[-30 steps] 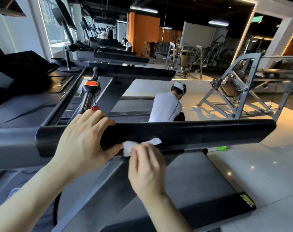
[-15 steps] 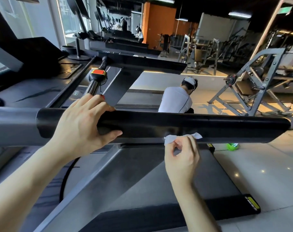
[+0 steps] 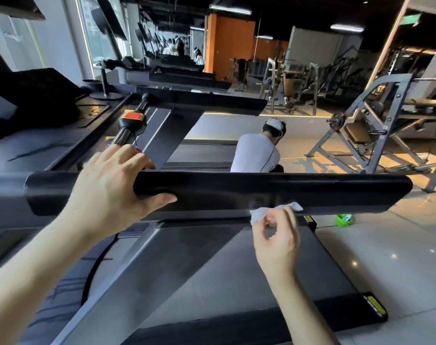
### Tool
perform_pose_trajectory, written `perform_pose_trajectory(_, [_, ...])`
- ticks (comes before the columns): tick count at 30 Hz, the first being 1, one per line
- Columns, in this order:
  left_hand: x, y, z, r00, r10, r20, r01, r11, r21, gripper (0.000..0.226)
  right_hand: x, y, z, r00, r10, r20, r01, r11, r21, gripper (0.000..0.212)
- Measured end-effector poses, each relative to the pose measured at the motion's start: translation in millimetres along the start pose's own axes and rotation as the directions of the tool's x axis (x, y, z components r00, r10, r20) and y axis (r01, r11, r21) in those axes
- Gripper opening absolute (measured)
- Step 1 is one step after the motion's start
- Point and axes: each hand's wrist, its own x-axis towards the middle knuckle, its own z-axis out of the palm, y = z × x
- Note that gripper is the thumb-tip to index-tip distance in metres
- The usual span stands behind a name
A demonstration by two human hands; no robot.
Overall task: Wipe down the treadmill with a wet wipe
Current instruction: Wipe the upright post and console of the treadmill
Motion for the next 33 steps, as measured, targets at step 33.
perform_pose_trajectory(33, [42,108,49,0.984,0.168,-0.054,-0.172,0.982,-0.075,0.054,21,-19,-9,0.524,0.832,0.182,-0.647,0.250,0.720,0.021])
